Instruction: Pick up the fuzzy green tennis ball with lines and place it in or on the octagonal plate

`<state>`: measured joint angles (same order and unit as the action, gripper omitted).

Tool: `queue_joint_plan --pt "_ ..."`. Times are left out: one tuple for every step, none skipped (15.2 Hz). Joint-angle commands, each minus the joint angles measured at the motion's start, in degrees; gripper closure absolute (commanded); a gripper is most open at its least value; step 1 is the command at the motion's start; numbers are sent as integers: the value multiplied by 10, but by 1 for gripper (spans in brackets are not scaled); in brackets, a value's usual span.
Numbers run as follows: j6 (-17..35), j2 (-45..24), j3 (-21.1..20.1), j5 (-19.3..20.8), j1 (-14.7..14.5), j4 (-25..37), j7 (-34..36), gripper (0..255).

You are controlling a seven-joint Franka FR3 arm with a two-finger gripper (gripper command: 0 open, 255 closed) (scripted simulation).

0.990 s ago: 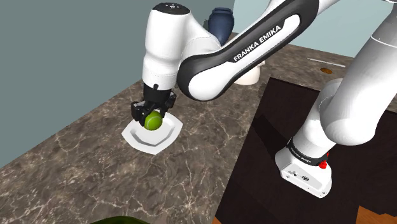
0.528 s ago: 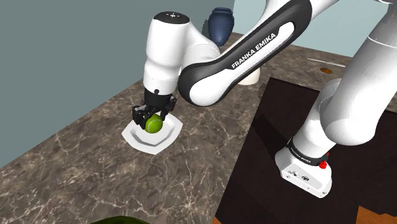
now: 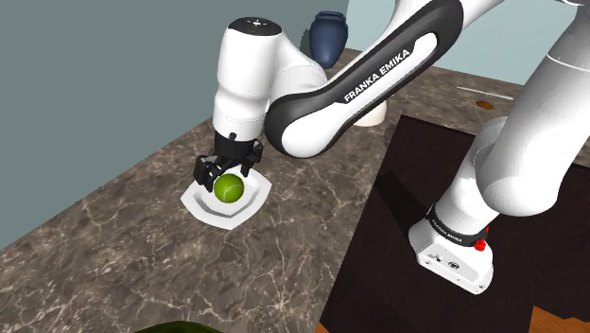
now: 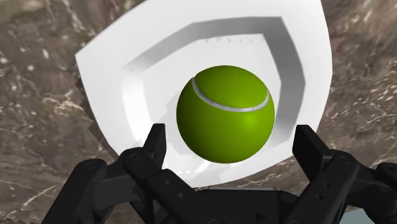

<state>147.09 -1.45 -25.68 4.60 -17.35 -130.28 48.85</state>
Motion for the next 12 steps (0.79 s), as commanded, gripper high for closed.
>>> queue_joint_plan --pt "-16 18 -1 -15 0 0 -11 0" --pt "-33 36 -1 -29 1 1 -21 0" --pt "-51 54 0 -42 0 3 -29 0" --pt "-65 67 1 -51 -1 5 -36 0" --pt "-65 67 1 -51 -1 5 -36 0" --pt "-65 67 1 -51 -1 5 -36 0" --pt "-65 67 1 -51 -1 5 -36 0" --pt "-65 67 1 -51 -1 5 -36 0" --pt "-65 67 1 -51 -1 5 -36 0" --pt "-65 67 1 -51 -1 5 -36 0" --pt "-65 67 1 -51 -1 5 -36 0" --pt "-65 67 1 -51 -1 5 -36 0"
